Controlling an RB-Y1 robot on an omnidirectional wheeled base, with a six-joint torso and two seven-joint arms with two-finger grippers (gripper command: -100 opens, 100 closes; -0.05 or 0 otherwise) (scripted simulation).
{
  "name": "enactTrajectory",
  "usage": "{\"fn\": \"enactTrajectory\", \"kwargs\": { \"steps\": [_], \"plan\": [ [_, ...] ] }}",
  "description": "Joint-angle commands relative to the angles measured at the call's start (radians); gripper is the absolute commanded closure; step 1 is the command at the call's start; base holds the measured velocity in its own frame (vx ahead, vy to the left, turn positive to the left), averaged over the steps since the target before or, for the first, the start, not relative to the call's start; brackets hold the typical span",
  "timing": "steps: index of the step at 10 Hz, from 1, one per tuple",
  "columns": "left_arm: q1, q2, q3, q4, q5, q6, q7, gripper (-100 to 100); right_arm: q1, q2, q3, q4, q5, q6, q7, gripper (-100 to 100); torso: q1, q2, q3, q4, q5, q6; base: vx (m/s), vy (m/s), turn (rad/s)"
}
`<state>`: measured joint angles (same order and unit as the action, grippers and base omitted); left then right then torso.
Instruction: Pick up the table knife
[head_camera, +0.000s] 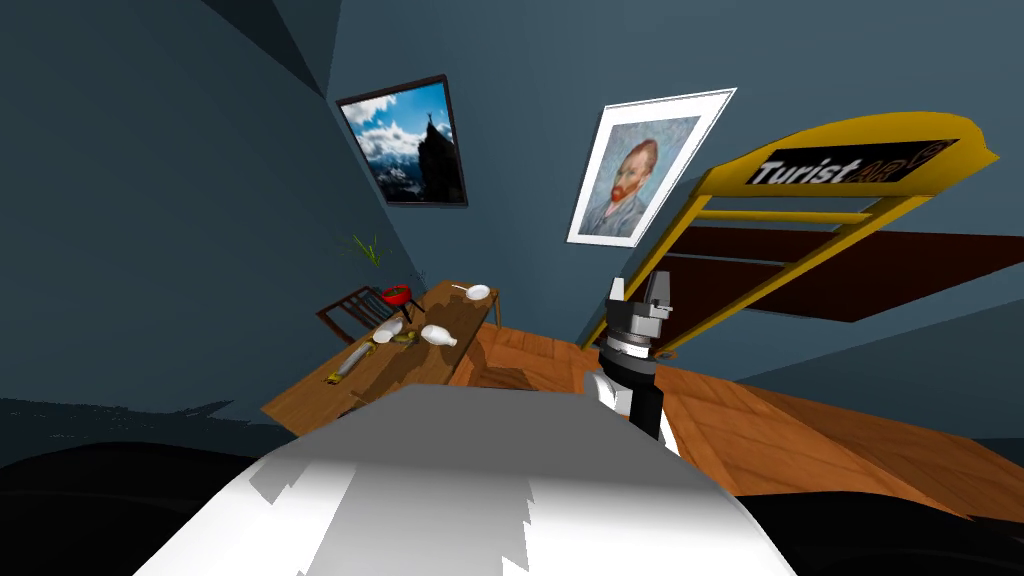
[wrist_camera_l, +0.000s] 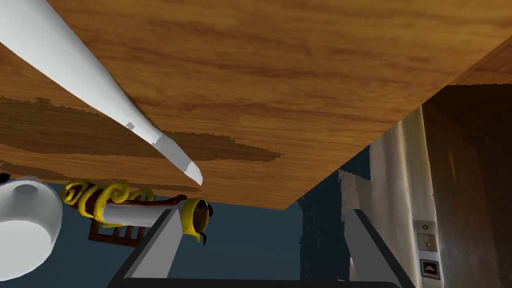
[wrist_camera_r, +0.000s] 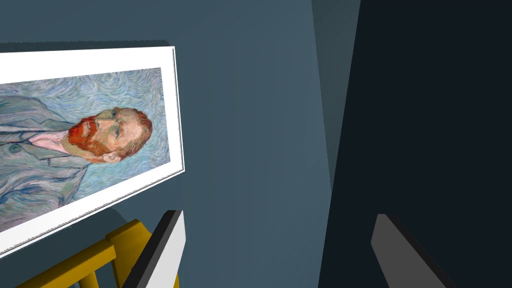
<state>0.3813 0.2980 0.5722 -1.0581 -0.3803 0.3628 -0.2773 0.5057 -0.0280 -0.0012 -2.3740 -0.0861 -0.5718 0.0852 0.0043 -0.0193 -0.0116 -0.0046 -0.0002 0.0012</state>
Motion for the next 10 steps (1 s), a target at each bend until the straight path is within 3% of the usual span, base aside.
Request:
{"fn": "enactTrajectory", "kwargs": {
  "steps": [1,5,6,7,10],
  "plan": [
    [0.000,-0.005,0.001,0.036,-0.031,-0.020,0.003,-100,0.000,0.000,0.000,0.000,0.000,0.000,0.000,0,0.000,0.000,0.000,0.000,0.000,0.000,0.176,0.003,-0.070],
    [-0.004,-0.016,0.002,0.081,-0.069,-0.046,0.008,-100,0.000,0.000,0.000,0.000,0.000,0.000,0.000,0,-0.001,0.007,0.004,0.002,0.000,0.000,0.112,0.003,-0.048],
    [-0.004,-0.016,0.003,0.084,-0.071,-0.050,0.009,0,0.000,0.000,0.000,0.000,0.000,0.000,0.000,0,-0.002,0.011,0.006,0.002,0.000,0.000,0.010,0.001,0.002],
    [-0.015,-0.034,0.018,0.097,-0.111,-0.077,0.016,-100,0.000,0.000,0.000,0.000,0.000,0.000,0.000,0,-0.002,0.014,0.008,0.003,0.000,0.000,0.037,0.042,0.113],
    [-0.032,-0.063,0.045,0.120,-0.179,-0.122,0.028,-100,0.000,0.000,0.000,0.000,0.000,0.000,0.000,0,0.002,0.013,0.007,0.003,0.000,-0.001,0.050,0.072,0.111]
  ]
}}
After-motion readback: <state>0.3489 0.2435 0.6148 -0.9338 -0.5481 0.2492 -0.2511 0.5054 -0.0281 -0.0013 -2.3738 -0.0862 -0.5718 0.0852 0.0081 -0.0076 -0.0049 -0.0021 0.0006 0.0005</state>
